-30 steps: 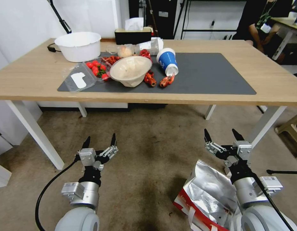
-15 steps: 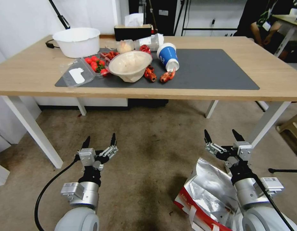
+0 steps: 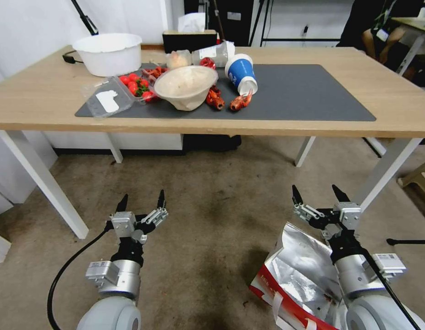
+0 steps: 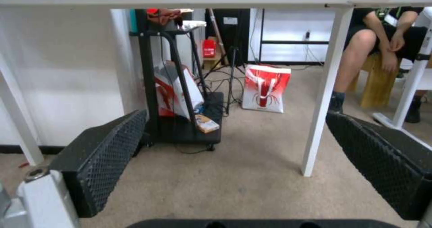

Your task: Pick up the food delivery bag from the floor and place it on the table.

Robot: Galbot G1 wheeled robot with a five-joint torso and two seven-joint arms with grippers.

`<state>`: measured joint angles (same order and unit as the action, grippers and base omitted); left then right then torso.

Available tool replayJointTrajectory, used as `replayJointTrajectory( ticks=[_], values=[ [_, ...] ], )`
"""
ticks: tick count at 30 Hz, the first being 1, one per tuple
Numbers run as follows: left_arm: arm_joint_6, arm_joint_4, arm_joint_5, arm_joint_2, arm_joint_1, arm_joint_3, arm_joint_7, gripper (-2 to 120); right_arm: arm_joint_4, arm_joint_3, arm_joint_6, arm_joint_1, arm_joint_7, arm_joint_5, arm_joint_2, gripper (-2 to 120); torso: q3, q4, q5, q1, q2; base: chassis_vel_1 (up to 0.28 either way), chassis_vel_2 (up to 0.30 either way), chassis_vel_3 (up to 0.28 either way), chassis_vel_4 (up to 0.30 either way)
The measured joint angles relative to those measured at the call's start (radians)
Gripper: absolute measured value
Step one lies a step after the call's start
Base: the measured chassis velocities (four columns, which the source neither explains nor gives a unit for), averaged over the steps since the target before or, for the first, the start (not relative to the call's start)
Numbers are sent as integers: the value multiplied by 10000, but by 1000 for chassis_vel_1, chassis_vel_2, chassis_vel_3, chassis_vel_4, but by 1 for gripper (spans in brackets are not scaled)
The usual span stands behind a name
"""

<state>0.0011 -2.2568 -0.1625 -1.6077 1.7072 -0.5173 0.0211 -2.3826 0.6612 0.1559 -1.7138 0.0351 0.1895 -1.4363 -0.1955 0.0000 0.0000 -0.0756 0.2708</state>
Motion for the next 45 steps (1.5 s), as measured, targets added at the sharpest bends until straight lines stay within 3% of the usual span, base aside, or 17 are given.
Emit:
replayJointTrajectory(
  ticks=[8,45],
  values=[
    [-3,5,0,-2,-2,1,2,100,7,0,0,24,-12,0,9,100,135,0,0,45,-179,0,0,0,0],
    [30,191,-42,75,-125,0,-13,100,152,11,42,152,13,12,37,100,1436,0,0,372,-1805,0,0,0,0]
  ],
)
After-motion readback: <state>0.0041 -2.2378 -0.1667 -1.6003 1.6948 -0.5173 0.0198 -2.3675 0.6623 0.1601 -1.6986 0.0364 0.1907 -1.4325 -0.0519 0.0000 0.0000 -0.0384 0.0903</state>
